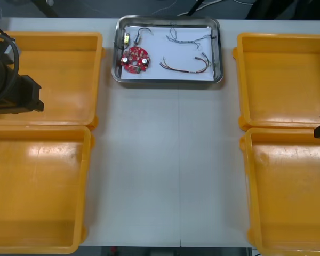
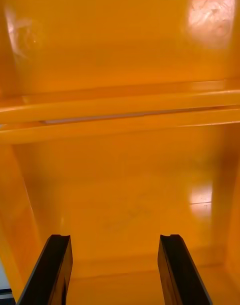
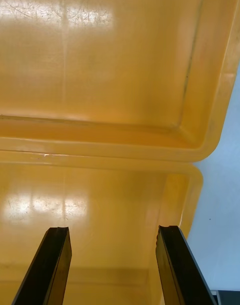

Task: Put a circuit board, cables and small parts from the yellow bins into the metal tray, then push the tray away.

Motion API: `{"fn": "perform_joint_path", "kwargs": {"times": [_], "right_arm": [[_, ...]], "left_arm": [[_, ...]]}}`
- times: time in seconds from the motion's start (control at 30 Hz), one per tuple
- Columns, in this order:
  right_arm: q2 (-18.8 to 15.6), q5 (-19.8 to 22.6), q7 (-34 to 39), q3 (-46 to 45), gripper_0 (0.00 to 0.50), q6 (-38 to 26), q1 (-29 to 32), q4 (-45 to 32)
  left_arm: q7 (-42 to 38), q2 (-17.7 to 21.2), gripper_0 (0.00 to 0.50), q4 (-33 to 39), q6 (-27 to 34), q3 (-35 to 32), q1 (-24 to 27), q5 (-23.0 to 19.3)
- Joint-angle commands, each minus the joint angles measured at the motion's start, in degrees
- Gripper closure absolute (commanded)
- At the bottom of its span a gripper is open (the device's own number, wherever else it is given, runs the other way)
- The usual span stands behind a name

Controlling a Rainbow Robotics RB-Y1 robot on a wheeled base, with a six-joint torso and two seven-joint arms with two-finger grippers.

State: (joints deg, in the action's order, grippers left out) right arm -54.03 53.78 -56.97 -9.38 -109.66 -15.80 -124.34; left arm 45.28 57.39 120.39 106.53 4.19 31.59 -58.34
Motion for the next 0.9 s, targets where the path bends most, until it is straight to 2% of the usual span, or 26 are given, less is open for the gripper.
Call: {"fn": "perform_joint_path", "kwargs": {"times": [0.03, 0.2, 0.47, 0.9], "right_arm": [[-2.3, -0.2, -0.3, -1.5, 0.000, -0.3, 0.3, 2.5], [-2.3, 0.3, -1.6, -1.5, 0.000, -0.3, 0.4, 4.1], [-2.3, -0.3, -8.6, -1.6, 0.000, 0.3, 0.4, 4.7], [-0.8, -2.4, -9.7, -1.6, 0.000, 1.6, 1.0, 4.7]], "left_arm": [[2.6, -0.4, 0.000, 1.2, -0.4, -1.7, -0.4, -0.4], [2.6, -0.4, 0.000, 1.2, -0.4, -1.7, -0.4, -0.4], [2.6, -0.4, 0.000, 1.2, -0.4, -1.7, -0.4, -0.4], [2.6, -0.4, 0.000, 1.2, -0.4, -1.7, -0.4, -0.4]]}}
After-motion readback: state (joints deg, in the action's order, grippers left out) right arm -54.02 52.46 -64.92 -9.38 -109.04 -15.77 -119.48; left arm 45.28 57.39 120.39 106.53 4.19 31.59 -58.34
